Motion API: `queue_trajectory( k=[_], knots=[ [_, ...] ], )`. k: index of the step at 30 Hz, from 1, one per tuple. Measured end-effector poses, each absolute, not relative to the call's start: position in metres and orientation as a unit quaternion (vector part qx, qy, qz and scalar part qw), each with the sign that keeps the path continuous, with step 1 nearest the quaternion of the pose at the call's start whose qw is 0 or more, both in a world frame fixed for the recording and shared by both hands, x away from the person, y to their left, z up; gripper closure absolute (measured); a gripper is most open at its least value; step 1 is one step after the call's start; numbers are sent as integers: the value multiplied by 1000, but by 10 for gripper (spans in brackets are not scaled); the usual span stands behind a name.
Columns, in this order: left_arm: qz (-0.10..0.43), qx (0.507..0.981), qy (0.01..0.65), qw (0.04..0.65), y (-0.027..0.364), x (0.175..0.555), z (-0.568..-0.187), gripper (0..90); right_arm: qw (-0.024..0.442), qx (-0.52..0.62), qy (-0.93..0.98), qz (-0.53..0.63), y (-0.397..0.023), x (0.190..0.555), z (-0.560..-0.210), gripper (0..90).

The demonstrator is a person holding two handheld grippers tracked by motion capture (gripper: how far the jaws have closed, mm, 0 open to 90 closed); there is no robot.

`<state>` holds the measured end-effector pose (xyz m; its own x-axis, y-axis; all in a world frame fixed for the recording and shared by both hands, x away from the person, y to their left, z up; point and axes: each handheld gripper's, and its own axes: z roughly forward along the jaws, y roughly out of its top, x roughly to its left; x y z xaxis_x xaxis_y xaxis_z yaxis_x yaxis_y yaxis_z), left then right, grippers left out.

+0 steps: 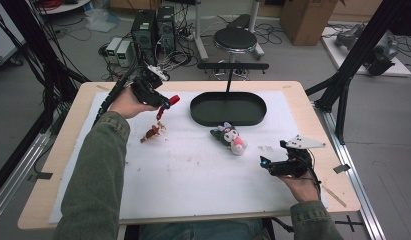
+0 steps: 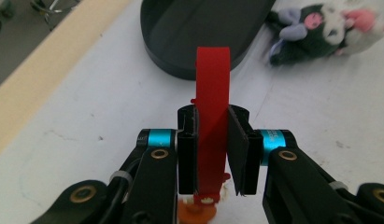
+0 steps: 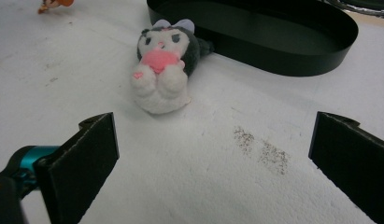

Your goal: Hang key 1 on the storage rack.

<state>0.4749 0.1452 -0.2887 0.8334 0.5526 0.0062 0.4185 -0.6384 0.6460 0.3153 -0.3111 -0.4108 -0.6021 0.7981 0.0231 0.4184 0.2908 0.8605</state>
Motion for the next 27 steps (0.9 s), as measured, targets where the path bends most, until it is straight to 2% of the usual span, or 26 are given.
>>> queue_trajectory(
  k=[4, 15, 27],
  knots=[
    [119, 888, 268, 355, 147, 469, -265, 747, 210, 390, 776, 449, -311, 315, -410, 5],
    [128, 888, 256, 359, 134, 466, -225, 747, 202, 390, 778, 450, -311, 315, -411, 5],
    [127, 895, 231, 359, 103, 476, -210, 747, 193, 393, 776, 454, -313, 317, -413, 5]
  ],
)
